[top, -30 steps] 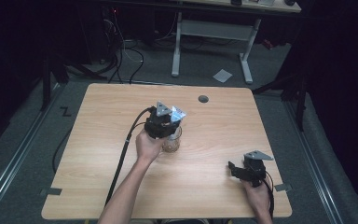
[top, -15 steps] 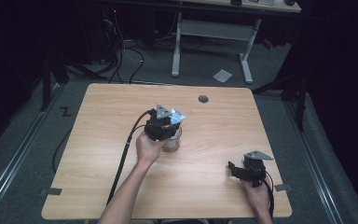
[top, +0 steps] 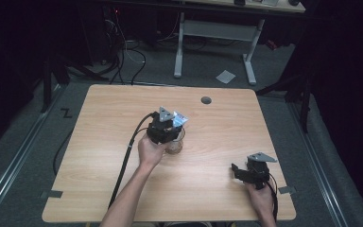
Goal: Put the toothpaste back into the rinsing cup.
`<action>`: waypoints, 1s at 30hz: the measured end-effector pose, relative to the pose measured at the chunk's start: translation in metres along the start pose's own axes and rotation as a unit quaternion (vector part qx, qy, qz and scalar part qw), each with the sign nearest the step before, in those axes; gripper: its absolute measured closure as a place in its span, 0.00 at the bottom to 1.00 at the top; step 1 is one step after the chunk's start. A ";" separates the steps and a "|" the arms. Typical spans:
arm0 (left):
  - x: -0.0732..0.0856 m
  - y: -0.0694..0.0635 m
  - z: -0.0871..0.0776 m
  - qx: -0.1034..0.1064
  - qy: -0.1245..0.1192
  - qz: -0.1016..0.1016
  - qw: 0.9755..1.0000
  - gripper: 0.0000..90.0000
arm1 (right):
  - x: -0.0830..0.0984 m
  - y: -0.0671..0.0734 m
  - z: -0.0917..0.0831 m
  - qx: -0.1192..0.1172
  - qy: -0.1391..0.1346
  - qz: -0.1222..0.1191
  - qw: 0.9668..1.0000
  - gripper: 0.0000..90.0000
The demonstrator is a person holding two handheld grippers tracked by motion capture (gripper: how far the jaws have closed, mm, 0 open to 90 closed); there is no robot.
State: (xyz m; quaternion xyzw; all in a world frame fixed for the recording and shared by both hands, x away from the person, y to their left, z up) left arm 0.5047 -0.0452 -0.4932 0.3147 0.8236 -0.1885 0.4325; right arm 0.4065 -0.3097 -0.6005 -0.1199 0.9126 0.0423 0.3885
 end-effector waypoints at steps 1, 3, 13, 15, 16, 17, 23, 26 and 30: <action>0.000 0.000 0.000 -0.001 0.001 0.001 1.000 0.70 | 0.000 0.000 0.000 0.000 0.000 0.000 1.000 0.28; 0.002 0.000 0.000 -0.001 0.004 0.003 1.000 0.70 | 0.000 0.000 0.000 0.000 0.000 0.000 1.000 0.28; 0.008 0.002 0.002 -0.005 0.009 0.000 1.000 0.69 | 0.000 0.000 0.000 0.000 0.000 0.000 1.000 0.28; 0.009 0.002 0.002 -0.004 0.011 0.001 1.000 0.69 | 0.000 0.000 0.000 0.000 -0.001 0.000 1.000 0.28; 0.010 0.002 0.003 -0.005 0.011 0.000 1.000 0.69 | 0.000 0.000 0.000 0.000 -0.001 0.000 1.000 0.28; 0.011 0.003 0.002 -0.007 0.011 0.001 1.000 0.69 | 0.000 0.000 0.000 0.000 0.000 0.000 1.000 0.28; 0.012 0.002 0.001 -0.003 0.012 0.002 1.000 0.68 | 0.000 0.000 0.000 0.000 -0.001 0.000 1.000 0.28; 0.013 0.004 -0.002 -0.007 0.014 0.005 1.000 0.67 | 0.000 0.000 0.000 0.000 -0.001 0.000 1.000 0.28; 0.016 0.007 -0.005 -0.008 0.013 -0.001 1.000 0.67 | 0.000 0.000 0.000 0.000 -0.001 0.000 1.000 0.28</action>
Point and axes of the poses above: each handheld gripper's, and its own axes: z roughly forward along the jaws, x roughly out of its underside, y roughly to its left, the point moved 10 cm from there along z, roughly forward along the jaws
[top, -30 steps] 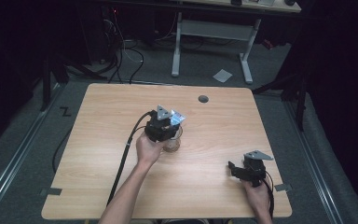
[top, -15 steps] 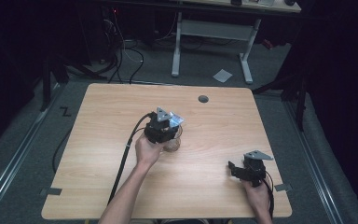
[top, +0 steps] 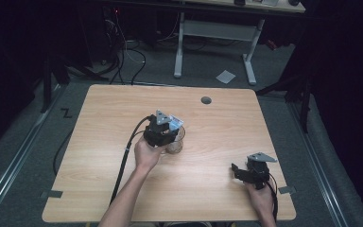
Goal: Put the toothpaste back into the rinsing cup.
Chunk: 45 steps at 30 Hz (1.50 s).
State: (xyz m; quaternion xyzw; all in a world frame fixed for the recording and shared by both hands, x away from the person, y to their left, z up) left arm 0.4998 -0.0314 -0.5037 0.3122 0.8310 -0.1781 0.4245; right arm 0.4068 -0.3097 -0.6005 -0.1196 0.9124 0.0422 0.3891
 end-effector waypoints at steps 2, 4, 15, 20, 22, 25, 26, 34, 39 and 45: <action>0.001 0.001 -0.001 -0.001 -0.001 -0.002 1.000 0.66 | 0.000 0.000 0.000 0.000 0.000 0.000 1.000 0.28; 0.002 0.001 -0.003 -0.003 0.000 -0.002 1.000 0.66 | 0.000 0.000 0.000 0.000 0.000 0.000 1.000 0.28; 0.005 0.000 -0.010 -0.006 -0.001 -0.001 1.000 0.62 | 0.000 0.000 0.000 0.000 0.000 0.000 1.000 0.28; 0.007 0.002 -0.013 -0.007 -0.004 -0.005 1.000 0.60 | 0.000 0.000 0.000 0.000 0.000 0.000 1.000 0.28; 0.007 0.002 -0.014 -0.008 -0.007 -0.004 1.000 0.60 | 0.000 0.000 0.000 0.000 0.000 0.000 1.000 0.28; 0.008 0.001 -0.015 -0.005 -0.006 -0.002 1.000 0.59 | 0.000 0.000 0.000 0.000 0.000 0.000 1.000 0.28; 0.009 0.000 -0.015 -0.005 -0.006 -0.001 1.000 0.58 | 0.000 0.000 0.000 0.000 0.000 0.000 1.000 0.28; 0.010 0.000 -0.017 -0.008 -0.007 0.005 1.000 0.49 | 0.000 0.000 0.000 0.000 0.000 0.000 1.000 0.28; 0.010 0.002 -0.018 -0.010 -0.007 0.004 1.000 0.45 | 0.000 0.000 0.000 0.000 0.000 0.000 1.000 0.28; 0.011 0.005 -0.021 -0.011 -0.005 -0.004 1.000 0.36 | 0.000 0.000 0.000 0.000 0.000 0.000 1.000 0.28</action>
Point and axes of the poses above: each handheld gripper's, and its own axes: z roughly forward along the jaws, x roughly out of its underside, y roughly to its left, the point moved 10 cm from there along z, roughly forward along the jaws
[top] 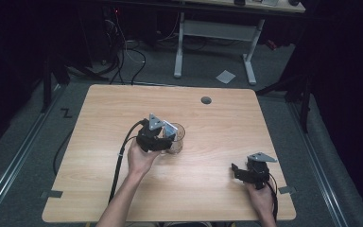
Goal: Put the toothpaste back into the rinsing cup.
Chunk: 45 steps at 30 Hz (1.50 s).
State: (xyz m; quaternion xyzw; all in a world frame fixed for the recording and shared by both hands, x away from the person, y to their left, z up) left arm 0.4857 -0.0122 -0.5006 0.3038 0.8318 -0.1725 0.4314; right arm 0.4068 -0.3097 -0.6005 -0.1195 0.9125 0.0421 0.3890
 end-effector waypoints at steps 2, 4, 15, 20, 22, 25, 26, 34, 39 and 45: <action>0.000 0.001 -0.001 0.003 0.000 -0.002 1.000 0.33 | 0.000 0.000 0.000 0.000 0.000 0.000 1.000 0.28; -0.001 0.003 -0.004 -0.001 -0.004 -0.002 1.000 0.32 | 0.000 0.000 0.000 0.000 0.000 0.000 1.000 0.28; -0.001 0.010 -0.019 -0.004 -0.021 -0.011 1.000 0.31 | 0.000 0.000 0.000 0.000 0.000 0.000 1.000 0.28; 0.001 0.015 -0.026 -0.007 -0.021 -0.013 1.000 0.31 | 0.000 0.000 0.000 0.000 0.000 0.000 1.000 0.28; 0.003 0.017 -0.028 -0.008 -0.021 -0.015 1.000 0.31 | 0.000 0.000 0.000 0.000 0.000 0.000 1.000 0.28; 0.006 0.021 -0.032 -0.012 -0.023 -0.021 0.999 0.31 | 0.000 0.000 0.000 0.000 0.000 0.000 1.000 0.28; 0.006 0.022 -0.033 -0.013 -0.025 -0.025 0.999 0.31 | 0.000 0.000 0.000 0.000 0.000 0.000 1.000 0.28; 0.015 0.034 -0.046 -0.024 -0.025 -0.032 0.999 0.32 | 0.000 0.000 0.000 0.000 0.000 0.000 1.000 0.28; 0.018 0.041 -0.055 -0.031 -0.025 -0.035 0.999 0.32 | 0.000 0.000 0.000 0.000 0.000 0.000 1.000 0.28; 0.021 0.049 -0.063 -0.038 -0.032 -0.045 0.998 0.32 | 0.000 0.000 0.000 0.000 0.000 0.000 1.000 0.28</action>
Point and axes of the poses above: each handheld gripper's, and its own axes: z roughly forward along the jaws, x roughly out of its underside, y roughly to its left, the point moved 10 cm from there along z, roughly forward along the jaws
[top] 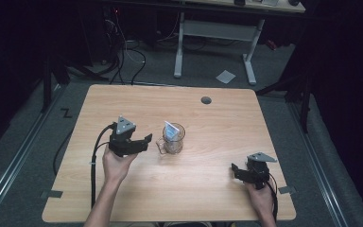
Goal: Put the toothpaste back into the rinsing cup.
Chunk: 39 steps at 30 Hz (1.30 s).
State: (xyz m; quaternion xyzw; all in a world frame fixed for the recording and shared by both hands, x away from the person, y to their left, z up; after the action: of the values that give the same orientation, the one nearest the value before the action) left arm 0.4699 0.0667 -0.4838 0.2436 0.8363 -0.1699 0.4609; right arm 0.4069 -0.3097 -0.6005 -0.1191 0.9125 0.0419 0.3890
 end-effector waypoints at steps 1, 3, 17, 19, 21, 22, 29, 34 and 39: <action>0.000 0.001 -0.001 -0.001 -0.001 -0.002 1.000 0.32 | 0.000 0.000 0.000 0.000 0.000 0.000 1.000 0.28; 0.001 0.004 -0.003 -0.003 -0.003 -0.005 1.000 0.32 | 0.000 0.000 0.000 0.000 0.000 0.000 1.000 0.28; 0.008 0.016 -0.015 -0.013 -0.013 -0.019 1.000 0.32 | 0.000 0.000 0.000 0.000 0.000 0.000 1.000 0.28; 0.008 0.017 -0.017 -0.015 -0.015 -0.021 1.000 0.32 | 0.000 0.000 0.000 0.000 0.000 0.000 1.000 0.28; 0.008 0.018 -0.019 -0.016 -0.017 -0.021 1.000 0.32 | 0.000 0.000 0.000 0.000 0.000 0.000 1.000 0.28; 0.009 0.019 -0.020 -0.017 -0.018 -0.023 0.999 0.32 | 0.000 0.000 0.000 0.000 0.000 0.000 1.000 0.28; 0.012 0.025 -0.025 -0.023 -0.017 -0.025 0.999 0.32 | 0.000 0.000 0.000 0.000 0.000 0.000 1.000 0.28; 0.015 0.030 -0.030 -0.028 -0.017 -0.029 0.999 0.33 | 0.000 0.000 0.000 0.000 0.000 0.000 1.000 0.28; 0.018 0.034 -0.035 -0.031 -0.020 -0.034 0.999 0.33 | 0.000 0.000 0.000 0.000 0.000 0.000 1.000 0.28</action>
State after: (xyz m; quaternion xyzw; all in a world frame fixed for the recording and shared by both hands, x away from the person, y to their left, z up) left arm 0.4571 0.1167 -0.4831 0.1969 0.8397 -0.1647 0.4785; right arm 0.4069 -0.3097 -0.6005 -0.1189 0.9126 0.0419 0.3889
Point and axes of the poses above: each handheld gripper's, and its own axes: z roughly forward along the jaws, x roughly out of its underside, y roughly to its left, the point moved 10 cm from there along z, roughly forward along the jaws
